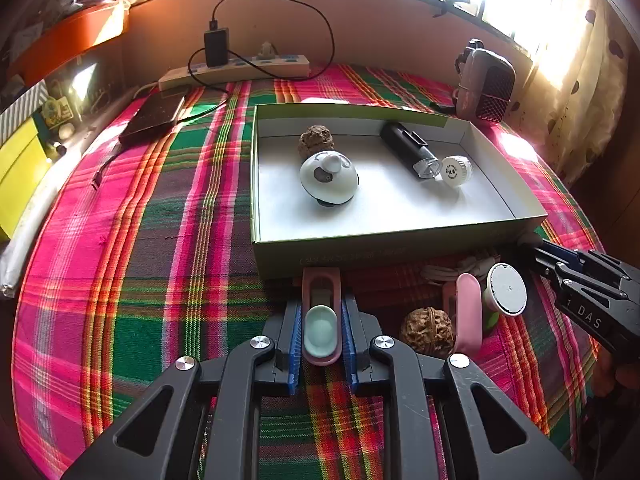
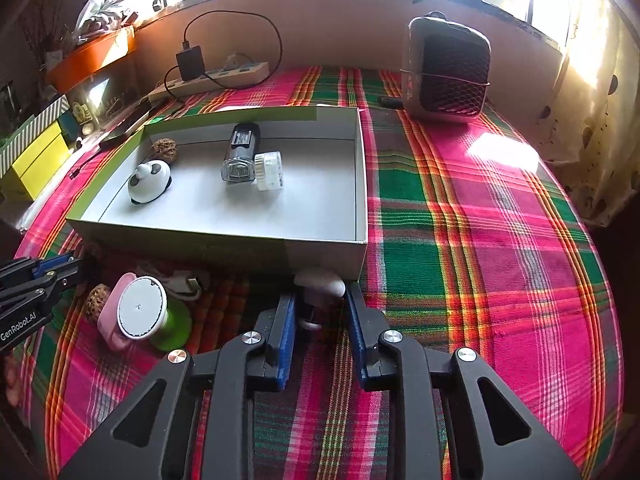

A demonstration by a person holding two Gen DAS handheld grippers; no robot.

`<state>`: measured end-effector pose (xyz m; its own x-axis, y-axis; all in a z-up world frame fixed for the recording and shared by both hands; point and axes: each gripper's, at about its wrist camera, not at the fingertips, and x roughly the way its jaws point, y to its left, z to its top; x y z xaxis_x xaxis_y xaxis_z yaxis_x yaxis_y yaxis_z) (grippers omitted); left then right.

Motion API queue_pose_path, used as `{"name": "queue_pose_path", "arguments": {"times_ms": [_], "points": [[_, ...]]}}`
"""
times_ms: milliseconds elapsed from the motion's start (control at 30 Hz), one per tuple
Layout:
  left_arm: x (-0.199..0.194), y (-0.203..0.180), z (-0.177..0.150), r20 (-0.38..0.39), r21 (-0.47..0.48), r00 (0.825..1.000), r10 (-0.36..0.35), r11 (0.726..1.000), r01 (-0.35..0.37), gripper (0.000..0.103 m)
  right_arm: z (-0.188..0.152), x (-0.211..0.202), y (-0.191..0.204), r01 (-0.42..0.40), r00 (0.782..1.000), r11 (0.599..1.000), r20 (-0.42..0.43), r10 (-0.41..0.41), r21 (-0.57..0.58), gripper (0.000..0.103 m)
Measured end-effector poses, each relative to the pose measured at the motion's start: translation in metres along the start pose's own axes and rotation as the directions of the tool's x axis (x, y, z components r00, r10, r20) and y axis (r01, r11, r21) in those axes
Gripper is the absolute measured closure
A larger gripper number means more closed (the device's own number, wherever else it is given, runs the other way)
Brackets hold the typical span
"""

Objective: Organize objects
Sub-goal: 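Close the left gripper on the pink holder while the right closes on the white knob, then carry the pink holder with the left gripper while the right carries the white knob over the tray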

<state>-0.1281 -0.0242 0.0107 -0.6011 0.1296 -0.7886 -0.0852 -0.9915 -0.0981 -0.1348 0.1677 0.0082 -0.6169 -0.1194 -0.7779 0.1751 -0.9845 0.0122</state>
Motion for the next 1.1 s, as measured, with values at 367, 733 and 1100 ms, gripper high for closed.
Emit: {"name": "queue_pose_path", "arguments": {"times_ms": [367, 733, 1100], "points": [[-0.001, -0.001, -0.001, 0.003, 0.004, 1.000, 0.005, 1.000, -0.005, 0.087, -0.001, -0.001, -0.002, 0.003, 1.000, 1.000, 0.000, -0.003, 0.005, 0.078], [-0.008, 0.000, 0.000, 0.018, 0.009, 1.000, 0.018, 1.000, -0.018, 0.087, -0.002, -0.007, -0.007, -0.003, 1.000, 1.000, 0.010, 0.002, 0.030, 0.078], [-0.031, -0.009, 0.011, 0.073, 0.037, 0.997, 0.004, 0.999, -0.006, 0.087, 0.005, -0.028, -0.007, -0.013, 0.999, 0.999, 0.053, 0.011, 0.037, 0.078]]}}
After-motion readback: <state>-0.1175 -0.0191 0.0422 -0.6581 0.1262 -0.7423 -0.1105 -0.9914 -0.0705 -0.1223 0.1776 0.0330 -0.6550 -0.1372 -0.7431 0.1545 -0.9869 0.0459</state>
